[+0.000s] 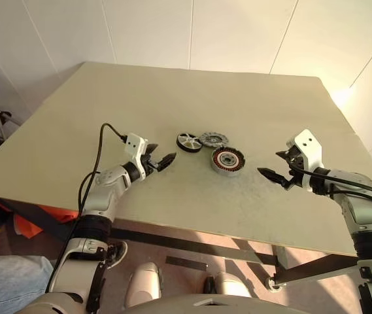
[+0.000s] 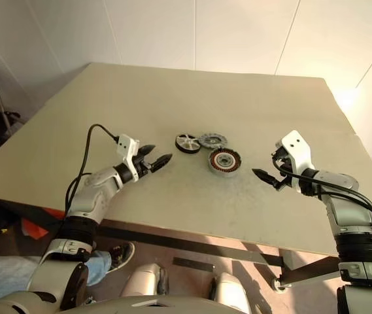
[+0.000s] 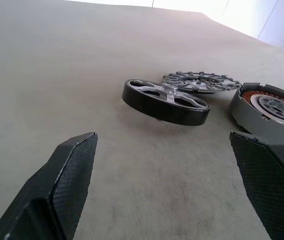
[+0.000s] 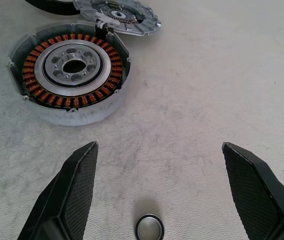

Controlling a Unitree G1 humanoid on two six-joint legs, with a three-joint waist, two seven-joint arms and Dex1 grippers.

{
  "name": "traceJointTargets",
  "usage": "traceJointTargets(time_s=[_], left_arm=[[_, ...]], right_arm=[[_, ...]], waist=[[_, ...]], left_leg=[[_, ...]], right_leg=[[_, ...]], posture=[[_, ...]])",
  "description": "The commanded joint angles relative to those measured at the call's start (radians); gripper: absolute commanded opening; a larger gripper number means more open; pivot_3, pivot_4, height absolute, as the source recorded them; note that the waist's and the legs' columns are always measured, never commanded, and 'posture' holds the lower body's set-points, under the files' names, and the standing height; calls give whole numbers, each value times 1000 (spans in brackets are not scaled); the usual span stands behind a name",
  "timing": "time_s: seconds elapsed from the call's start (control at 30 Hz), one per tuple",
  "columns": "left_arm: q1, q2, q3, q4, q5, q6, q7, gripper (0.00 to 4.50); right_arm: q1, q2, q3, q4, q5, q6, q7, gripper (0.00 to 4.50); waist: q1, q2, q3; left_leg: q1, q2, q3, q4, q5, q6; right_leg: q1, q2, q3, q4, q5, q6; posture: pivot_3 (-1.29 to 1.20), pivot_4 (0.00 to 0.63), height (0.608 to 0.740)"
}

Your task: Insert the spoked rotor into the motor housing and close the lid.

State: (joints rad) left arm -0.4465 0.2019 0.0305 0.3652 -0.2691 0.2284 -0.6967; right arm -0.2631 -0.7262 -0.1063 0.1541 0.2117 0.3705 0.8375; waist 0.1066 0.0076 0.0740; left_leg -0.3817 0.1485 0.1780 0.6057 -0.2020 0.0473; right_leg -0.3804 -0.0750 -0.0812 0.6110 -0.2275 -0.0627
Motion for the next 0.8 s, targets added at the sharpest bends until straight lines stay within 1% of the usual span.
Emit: traceJointTargets(time_s=[0.03, 0.2, 0.43, 0.8], left_arm=[[1, 9, -7, -48, -12, 3, -16, 4500], [7, 5, -17, -55, -11, 9, -24, 4500], [9, 6, -24, -58, -14, 12, -34, 4500], [16, 3, -31, -67, -11, 16, -38, 4500]], right_arm=[[-16, -19, -27, -8, 5, -19, -1, 4472], [-3, -33, -32, -10, 6, -26, 13, 4472], [-3, -31, -27, -6, 3, -27, 9, 4472], [5, -37, -26, 3, -3, -32, 23, 4472]], waist=[[0, 0, 0], [0, 0, 0], [0, 0, 0], [0, 0, 0]], left_leg=[[0, 0, 0, 0, 0, 0], [1, 0, 0, 0, 0, 0], [8, 0, 0, -2, 0, 0], [8, 0, 0, -2, 0, 0]], right_leg=[[0, 0, 0, 0, 0, 0], [1, 0, 0, 0, 0, 0], [10, 0, 0, -3, 0, 0], [10, 0, 0, -4, 0, 0]], posture=[[0, 0, 740], [0, 0, 740], [0, 0, 740], [0, 0, 740]])
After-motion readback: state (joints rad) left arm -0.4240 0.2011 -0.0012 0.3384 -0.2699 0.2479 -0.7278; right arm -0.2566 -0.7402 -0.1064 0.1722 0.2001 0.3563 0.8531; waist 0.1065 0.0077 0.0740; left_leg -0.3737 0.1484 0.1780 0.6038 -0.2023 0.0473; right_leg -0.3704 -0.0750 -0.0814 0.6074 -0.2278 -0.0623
